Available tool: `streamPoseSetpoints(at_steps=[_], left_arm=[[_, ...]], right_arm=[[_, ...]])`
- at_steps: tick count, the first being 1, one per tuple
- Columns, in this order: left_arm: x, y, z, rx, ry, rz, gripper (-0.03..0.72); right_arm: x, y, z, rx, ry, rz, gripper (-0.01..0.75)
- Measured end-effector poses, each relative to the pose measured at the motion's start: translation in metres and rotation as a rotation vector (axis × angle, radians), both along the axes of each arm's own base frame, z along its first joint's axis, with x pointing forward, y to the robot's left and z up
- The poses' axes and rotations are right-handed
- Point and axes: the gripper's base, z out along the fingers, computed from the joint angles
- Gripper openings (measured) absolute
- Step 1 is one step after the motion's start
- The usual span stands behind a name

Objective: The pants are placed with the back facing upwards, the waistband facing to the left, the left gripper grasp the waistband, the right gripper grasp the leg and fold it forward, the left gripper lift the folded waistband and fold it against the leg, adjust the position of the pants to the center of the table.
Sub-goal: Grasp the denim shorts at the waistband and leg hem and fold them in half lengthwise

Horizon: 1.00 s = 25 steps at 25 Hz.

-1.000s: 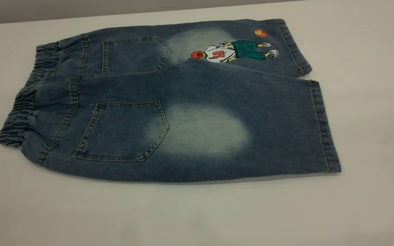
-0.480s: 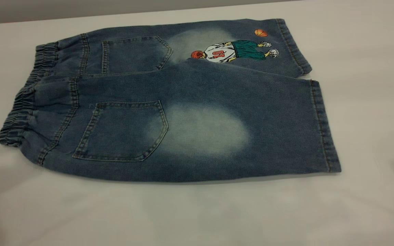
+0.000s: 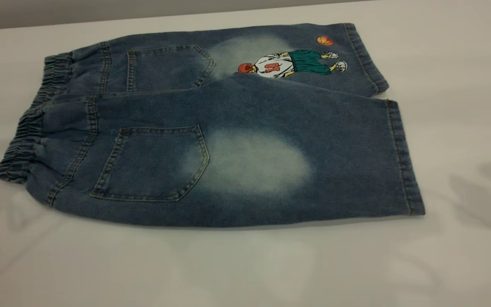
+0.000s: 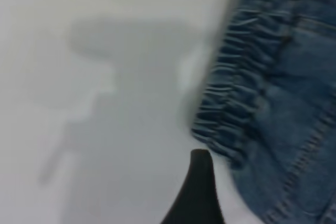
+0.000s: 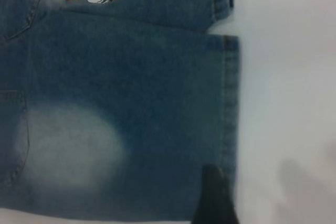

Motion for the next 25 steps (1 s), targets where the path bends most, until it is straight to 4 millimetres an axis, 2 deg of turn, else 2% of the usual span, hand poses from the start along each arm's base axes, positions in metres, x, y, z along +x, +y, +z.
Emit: streamPoseSetpoints(at_steps=[5, 18, 25], left_arm=[[0.008, -0.002, -0.027, -0.026, 0.085, -0.017, 0.580], [0.016, -0.004, -0.095, -0.087, 0.214, 0.057, 0.547], [0.019, -0.003, -0.108, -0.088, 0.200, 0.080, 0.547]], right_arm=[[0.008, 0.001, -0.009, 0.014, 0.007, 0.002, 0.442], [0.009, 0.002, -0.010, 0.002, -0.010, 0.032, 0.442], [0.009, 0.002, -0.011, 0.004, -0.006, 0.035, 0.442]])
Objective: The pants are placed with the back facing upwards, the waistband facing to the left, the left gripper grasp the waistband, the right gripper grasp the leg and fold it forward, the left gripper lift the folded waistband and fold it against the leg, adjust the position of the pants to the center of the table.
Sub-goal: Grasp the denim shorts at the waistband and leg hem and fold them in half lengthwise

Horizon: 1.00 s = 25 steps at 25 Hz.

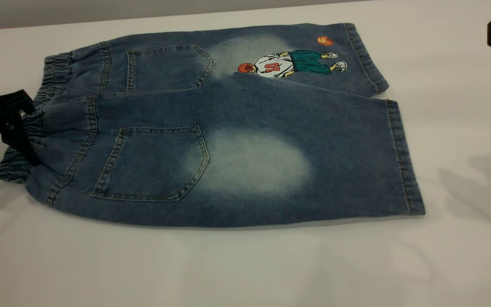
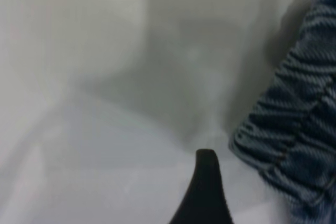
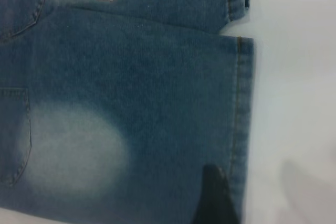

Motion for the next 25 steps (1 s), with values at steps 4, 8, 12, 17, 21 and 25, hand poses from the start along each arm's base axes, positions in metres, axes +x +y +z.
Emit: streamPoseSetpoints(at_steps=[4, 8, 12, 17, 21, 25], left_arm=[[0.002, 0.000, -0.007, -0.011, -0.012, 0.040, 0.547], [0.002, 0.000, -0.012, -0.014, -0.002, 0.044, 0.542], [0.003, 0.000, -0.012, -0.006, -0.023, 0.043, 0.478], [0.006, 0.001, -0.011, 0.004, -0.056, 0.047, 0.264], [0.007, 0.001, -0.011, 0.010, -0.060, 0.027, 0.132], [0.006, -0.001, -0.010, 0.008, -0.054, 0.015, 0.122]], right_arm=[[0.000, 0.000, 0.000, 0.001, 0.002, 0.002, 0.442], [0.000, 0.000, 0.000, 0.002, 0.002, 0.001, 0.442], [0.000, 0.000, 0.000, 0.009, 0.002, -0.005, 0.442], [0.000, 0.000, 0.000, 0.009, 0.002, -0.005, 0.442], [0.002, 0.002, -0.008, 0.029, 0.046, -0.010, 0.442], [0.003, 0.007, -0.028, 0.084, 0.170, 0.004, 0.442]])
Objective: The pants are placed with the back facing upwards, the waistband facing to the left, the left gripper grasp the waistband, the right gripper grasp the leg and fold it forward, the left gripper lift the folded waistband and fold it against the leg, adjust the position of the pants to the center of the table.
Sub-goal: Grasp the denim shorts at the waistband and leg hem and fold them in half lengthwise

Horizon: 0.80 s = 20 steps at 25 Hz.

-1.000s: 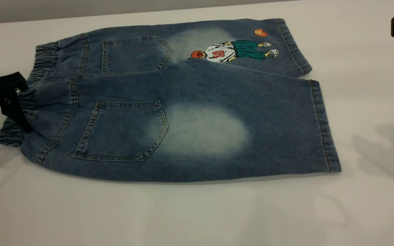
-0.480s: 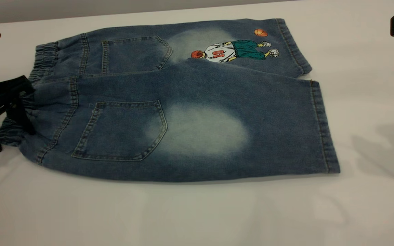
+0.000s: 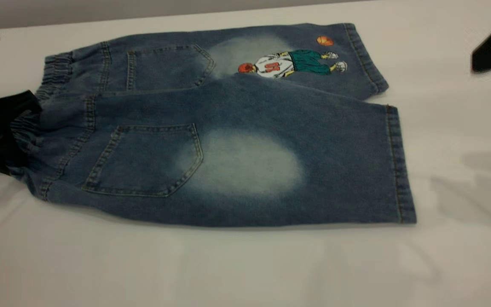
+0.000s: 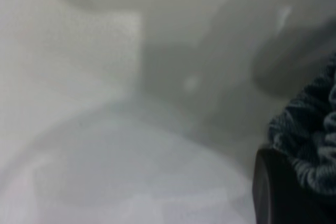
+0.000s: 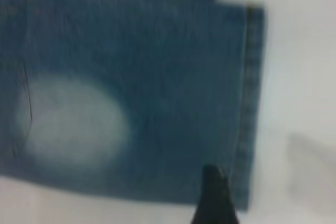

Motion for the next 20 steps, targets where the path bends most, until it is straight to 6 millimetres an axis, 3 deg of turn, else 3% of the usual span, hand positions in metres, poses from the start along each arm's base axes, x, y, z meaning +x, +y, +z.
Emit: streamPoseSetpoints(at_steps=[10, 17, 20], left_arm=[[0.004, -0.032, 0.029, 0.012, -0.082, -0.151, 0.087], [0.002, -0.035, 0.032, 0.007, -0.074, -0.164, 0.087], [0.002, -0.035, 0.032, 0.006, -0.072, -0.165, 0.087]], right_arm=[[0.009, 0.008, -0.066, 0.090, 0.220, 0.025, 0.442], [0.013, 0.017, -0.098, 0.212, 0.248, 0.042, 0.442], [0.014, 0.015, -0.111, 0.189, 0.244, 0.019, 0.442]])
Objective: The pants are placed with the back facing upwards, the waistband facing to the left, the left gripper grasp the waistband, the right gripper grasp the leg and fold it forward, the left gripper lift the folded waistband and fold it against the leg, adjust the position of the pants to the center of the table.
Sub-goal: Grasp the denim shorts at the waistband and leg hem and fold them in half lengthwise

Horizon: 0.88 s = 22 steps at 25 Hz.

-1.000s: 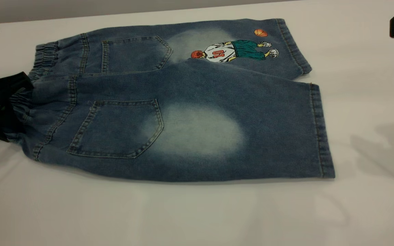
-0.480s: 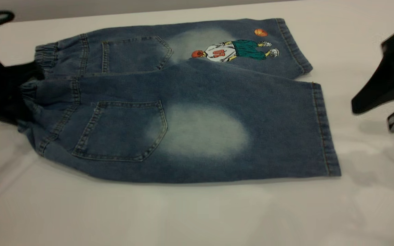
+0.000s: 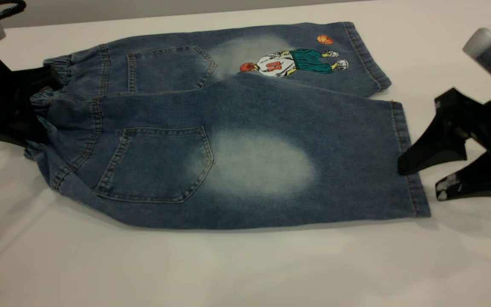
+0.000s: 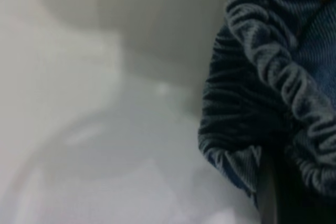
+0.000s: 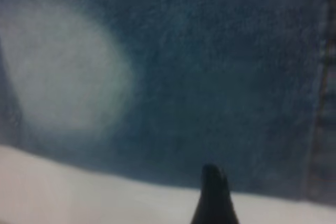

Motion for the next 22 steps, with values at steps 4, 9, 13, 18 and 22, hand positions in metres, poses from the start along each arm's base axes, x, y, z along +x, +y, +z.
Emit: streamPoseSetpoints(at_steps=[4, 9, 13, 18, 22], left_arm=[[0.000, 0.000, 0.000, 0.000, 0.000, 0.000, 0.087], [0.000, 0.000, 0.000, 0.000, -0.001, 0.000, 0.087], [0.000, 0.000, 0.000, 0.002, -0.003, -0.003, 0.087], [0.001, 0.000, 0.000, 0.003, -0.009, -0.003, 0.087], [0.001, 0.000, 0.000, 0.004, -0.011, -0.007, 0.087]], right_arm=[[0.002, -0.001, -0.005, -0.015, -0.012, -0.014, 0.442], [0.002, -0.008, -0.010, -0.096, -0.014, -0.029, 0.442], [0.001, -0.006, -0.013, -0.074, -0.008, -0.009, 0.442], [-0.001, -0.002, -0.019, -0.026, 0.010, 0.009, 0.437], [-0.004, 0.001, -0.023, 0.002, 0.022, 0.025, 0.433]])
